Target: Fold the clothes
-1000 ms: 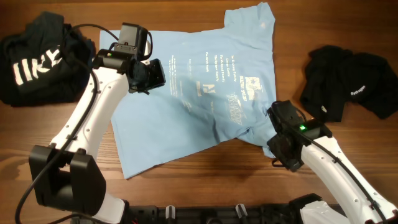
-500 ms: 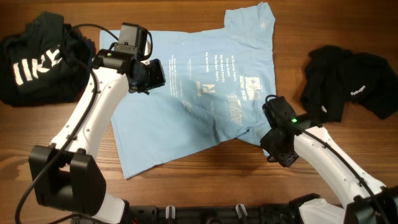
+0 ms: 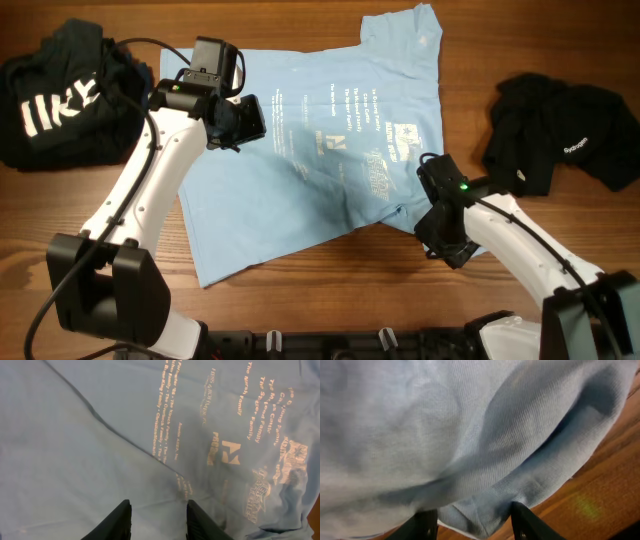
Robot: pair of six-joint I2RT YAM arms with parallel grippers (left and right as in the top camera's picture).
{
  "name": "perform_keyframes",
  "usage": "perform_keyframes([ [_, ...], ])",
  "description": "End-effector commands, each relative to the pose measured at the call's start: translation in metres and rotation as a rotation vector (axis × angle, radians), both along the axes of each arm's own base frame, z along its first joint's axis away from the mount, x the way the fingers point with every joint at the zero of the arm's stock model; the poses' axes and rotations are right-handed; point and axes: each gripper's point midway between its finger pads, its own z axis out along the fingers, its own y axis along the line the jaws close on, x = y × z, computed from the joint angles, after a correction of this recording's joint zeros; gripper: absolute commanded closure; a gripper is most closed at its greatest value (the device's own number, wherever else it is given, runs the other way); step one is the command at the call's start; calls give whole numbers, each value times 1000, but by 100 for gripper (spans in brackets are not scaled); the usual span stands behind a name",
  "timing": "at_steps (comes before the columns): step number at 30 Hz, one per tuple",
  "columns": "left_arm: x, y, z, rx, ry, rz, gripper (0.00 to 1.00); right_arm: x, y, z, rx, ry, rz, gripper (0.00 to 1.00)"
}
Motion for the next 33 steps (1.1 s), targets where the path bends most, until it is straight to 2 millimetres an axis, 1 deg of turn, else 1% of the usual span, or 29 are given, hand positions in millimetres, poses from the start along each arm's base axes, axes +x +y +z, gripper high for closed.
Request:
perform_keyframes([
  [1,-1,2,3,9,-13,4,64,-1,1,-9,-8,26,12,52],
  [4,-1,2,3,9,-13,4,64,3,1,-14,-7,22,42,53],
  [6,-1,2,3,9,-13,4,64,5,2,-16,-5,23,66,58],
  [8,-1,2,3,9,-13,4,64,5,2,-19,-7,30,99,66],
  [10,-1,2,3,9,-13,4,64,6,2,-20,-4,34,131,80],
  [11,-1,2,3,9,-13,4,64,6,2,-20,-2,36,151,93],
  [12,-1,2,3,9,-13,4,64,5,2,-19,0,41,170,96],
  [16,-1,2,3,9,-13,4,64,-3,6,-16,38,76,208,96],
  [19,-1,2,3,9,-14,4,64,-9,18,-6,116,96,246,96],
  [21,-1,2,3,9,-13,4,64,-13,26,8,177,100,288,96],
  [22,-1,2,3,9,-13,4,64,-18,30,18,209,110,312,96],
  [23,-1,2,3,9,-13,4,64,-22,31,27,222,120,323,96],
  [26,-1,2,3,9,-13,4,64,-36,27,54,223,161,347,96],
  [28,-1,2,3,9,-13,4,64,-38,26,65,227,164,368,95],
  [29,-1,2,3,9,-13,4,64,-40,26,72,226,176,378,92],
  [31,-1,2,3,9,-14,4,64,-44,24,78,222,203,392,90],
  [33,-1,2,3,9,-13,4,64,-50,18,79,195,237,384,89],
])
